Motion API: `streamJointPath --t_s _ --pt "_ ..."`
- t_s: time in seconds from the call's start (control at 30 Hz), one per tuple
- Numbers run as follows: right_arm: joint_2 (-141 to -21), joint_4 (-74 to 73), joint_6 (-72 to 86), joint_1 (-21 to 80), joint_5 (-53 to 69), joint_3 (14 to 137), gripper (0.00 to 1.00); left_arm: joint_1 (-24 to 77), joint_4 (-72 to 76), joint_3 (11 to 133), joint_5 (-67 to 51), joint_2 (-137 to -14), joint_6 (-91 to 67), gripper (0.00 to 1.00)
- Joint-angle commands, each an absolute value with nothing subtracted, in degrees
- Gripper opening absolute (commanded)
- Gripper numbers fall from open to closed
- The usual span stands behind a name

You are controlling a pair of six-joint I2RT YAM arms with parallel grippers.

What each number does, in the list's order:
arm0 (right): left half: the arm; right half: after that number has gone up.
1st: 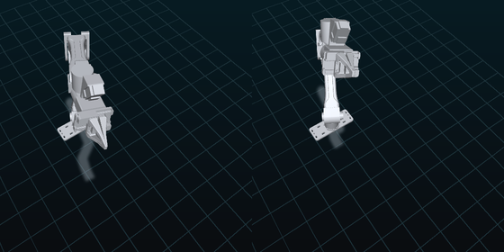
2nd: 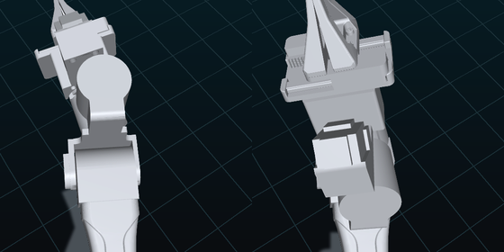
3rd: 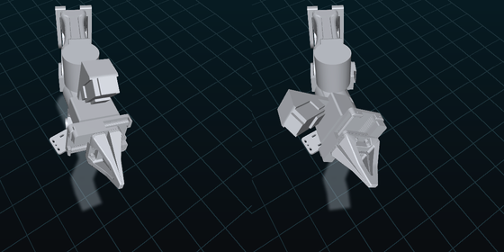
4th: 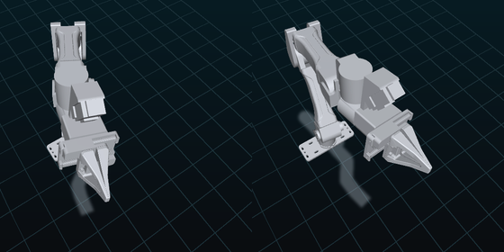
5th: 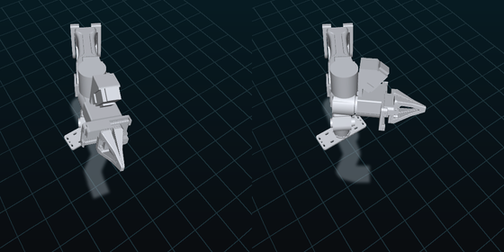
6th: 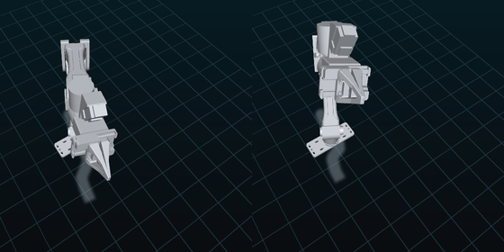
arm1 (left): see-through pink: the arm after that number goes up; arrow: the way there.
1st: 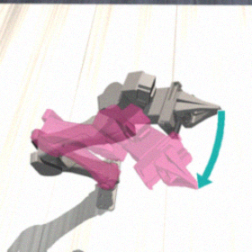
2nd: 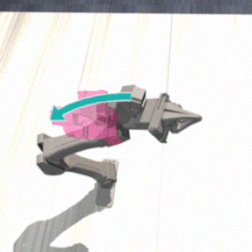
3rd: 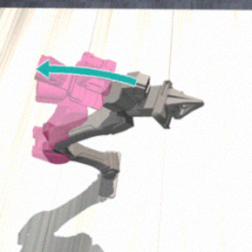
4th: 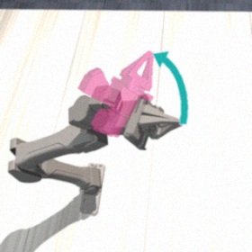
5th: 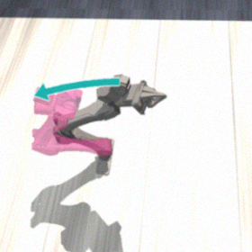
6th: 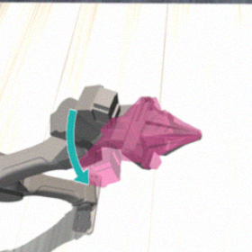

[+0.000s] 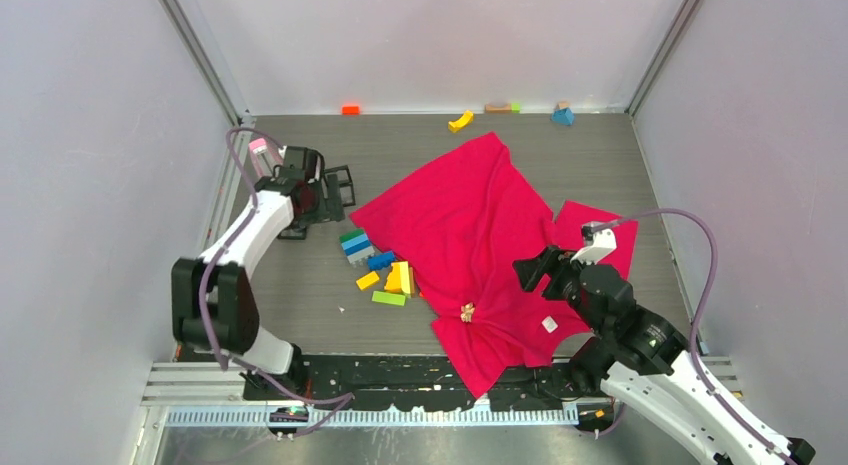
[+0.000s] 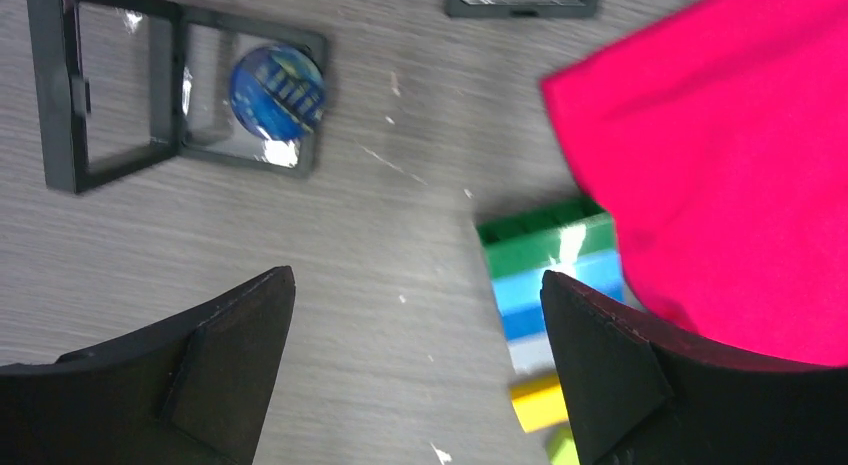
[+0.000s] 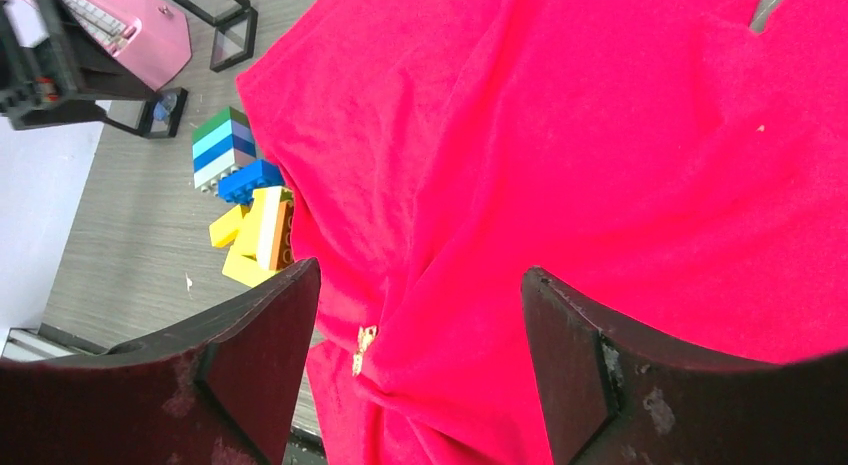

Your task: Pin the brooch onto the clothing

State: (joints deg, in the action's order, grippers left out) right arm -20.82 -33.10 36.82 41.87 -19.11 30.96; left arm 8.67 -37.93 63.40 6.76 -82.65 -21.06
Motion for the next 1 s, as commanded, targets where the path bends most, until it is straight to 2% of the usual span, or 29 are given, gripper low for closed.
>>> streamJointPath --t_s 0.0,0.27,0.6,0.97 --pt "-19.2 -29.5 34.9 41.7 -21.5 31.8 0.79 7.6 -34.3 67.6 16.1 -91.7 -19.0 0.96" --pt "-19.7 -28.6 35.0 41.8 -19.9 31.8 0.80 7.6 -29.4 69.1 21.6 -97.7 -19.0 0.91" --pt "-20.5 -27.0 36.6 41.8 -18.7 30.1 0.80 7.5 -29.4 71.1 24.7 -102.3 -17.3 0.69" --pt "-21.5 -26.1 37.0 41.8 -17.1 29.2 0.81 4.6 -28.0 71.1 22.0 -104.7 -18.4 0.66"
